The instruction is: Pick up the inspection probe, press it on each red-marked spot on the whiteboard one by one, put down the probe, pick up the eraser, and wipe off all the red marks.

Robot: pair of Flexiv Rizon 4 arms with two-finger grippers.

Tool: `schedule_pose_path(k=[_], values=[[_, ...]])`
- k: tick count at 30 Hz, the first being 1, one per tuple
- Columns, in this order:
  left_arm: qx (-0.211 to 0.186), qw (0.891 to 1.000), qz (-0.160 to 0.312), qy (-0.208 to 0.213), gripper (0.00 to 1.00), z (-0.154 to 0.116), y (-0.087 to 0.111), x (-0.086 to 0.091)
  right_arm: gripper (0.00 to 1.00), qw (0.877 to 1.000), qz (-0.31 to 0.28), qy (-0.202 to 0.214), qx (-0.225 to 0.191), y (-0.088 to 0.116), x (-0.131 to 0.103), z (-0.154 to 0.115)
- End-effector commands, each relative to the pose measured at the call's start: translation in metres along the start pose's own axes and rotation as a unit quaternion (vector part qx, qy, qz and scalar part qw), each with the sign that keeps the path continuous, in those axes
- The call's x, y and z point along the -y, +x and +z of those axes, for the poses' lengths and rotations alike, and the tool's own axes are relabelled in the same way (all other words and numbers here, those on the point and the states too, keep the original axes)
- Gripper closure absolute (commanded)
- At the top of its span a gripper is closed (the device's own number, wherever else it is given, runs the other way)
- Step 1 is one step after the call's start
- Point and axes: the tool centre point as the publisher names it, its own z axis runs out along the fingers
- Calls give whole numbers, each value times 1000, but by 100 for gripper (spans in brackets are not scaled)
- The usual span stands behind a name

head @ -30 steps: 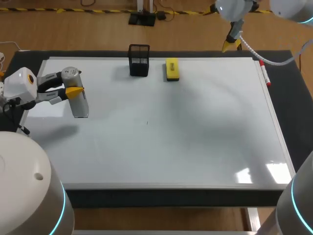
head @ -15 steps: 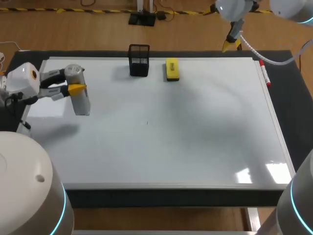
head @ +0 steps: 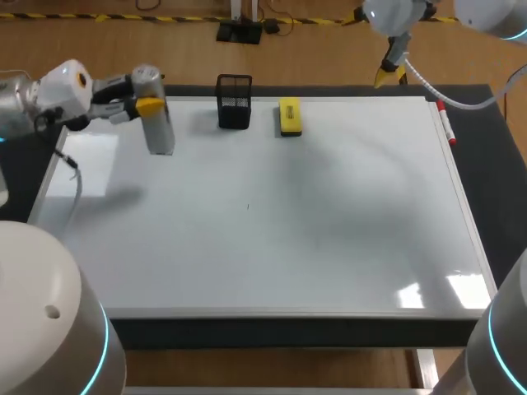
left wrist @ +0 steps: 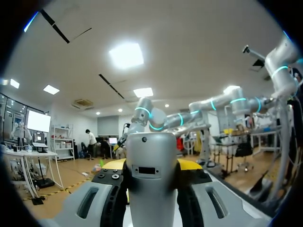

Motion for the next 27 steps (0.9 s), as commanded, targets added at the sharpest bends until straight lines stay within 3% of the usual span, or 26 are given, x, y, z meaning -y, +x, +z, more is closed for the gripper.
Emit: schedule_pose_path(k=[1,13,27], values=[[-56,998,-1,2,100,19,-31,2,0,1000,0,1,-2,-1,0,-1],[-85,996,2,26,100,73,-72,15,0,1000,0,1,-2,-1,0,-1],[-75,996,-3,40,100,109,-123,8,0,1000,0,1,-2,-1,0,-1]])
